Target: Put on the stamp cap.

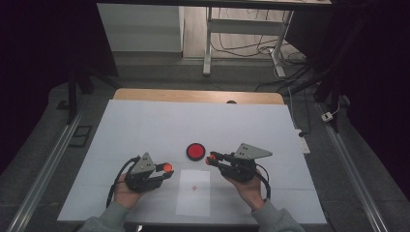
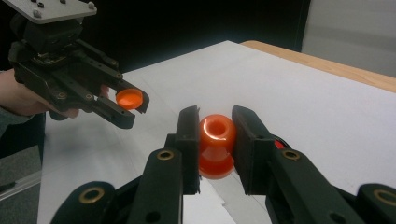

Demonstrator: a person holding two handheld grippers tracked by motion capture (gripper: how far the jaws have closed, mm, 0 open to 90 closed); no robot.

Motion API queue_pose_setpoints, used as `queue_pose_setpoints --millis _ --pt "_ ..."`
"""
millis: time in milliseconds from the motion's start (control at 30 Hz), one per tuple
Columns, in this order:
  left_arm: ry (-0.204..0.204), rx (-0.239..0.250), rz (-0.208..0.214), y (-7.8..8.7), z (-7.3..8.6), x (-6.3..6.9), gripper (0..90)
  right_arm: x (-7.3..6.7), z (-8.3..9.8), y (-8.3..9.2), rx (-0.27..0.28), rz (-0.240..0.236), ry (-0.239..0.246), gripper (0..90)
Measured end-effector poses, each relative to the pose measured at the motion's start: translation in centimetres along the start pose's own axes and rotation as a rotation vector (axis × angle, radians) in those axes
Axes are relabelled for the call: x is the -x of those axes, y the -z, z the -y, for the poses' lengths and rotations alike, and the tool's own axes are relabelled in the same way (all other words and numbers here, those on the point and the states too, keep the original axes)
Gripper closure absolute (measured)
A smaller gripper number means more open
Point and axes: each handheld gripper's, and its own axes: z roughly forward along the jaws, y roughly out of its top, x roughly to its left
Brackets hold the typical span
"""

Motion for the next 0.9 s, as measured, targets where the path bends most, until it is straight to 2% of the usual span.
queue_pose_setpoints --millis 900 --pt "-0.037 -0.013 0.033 -2.7 -2.1 0.8 65.5 0.0 -0.1 0.1 0.005 -0.003 -0.001 72.3"
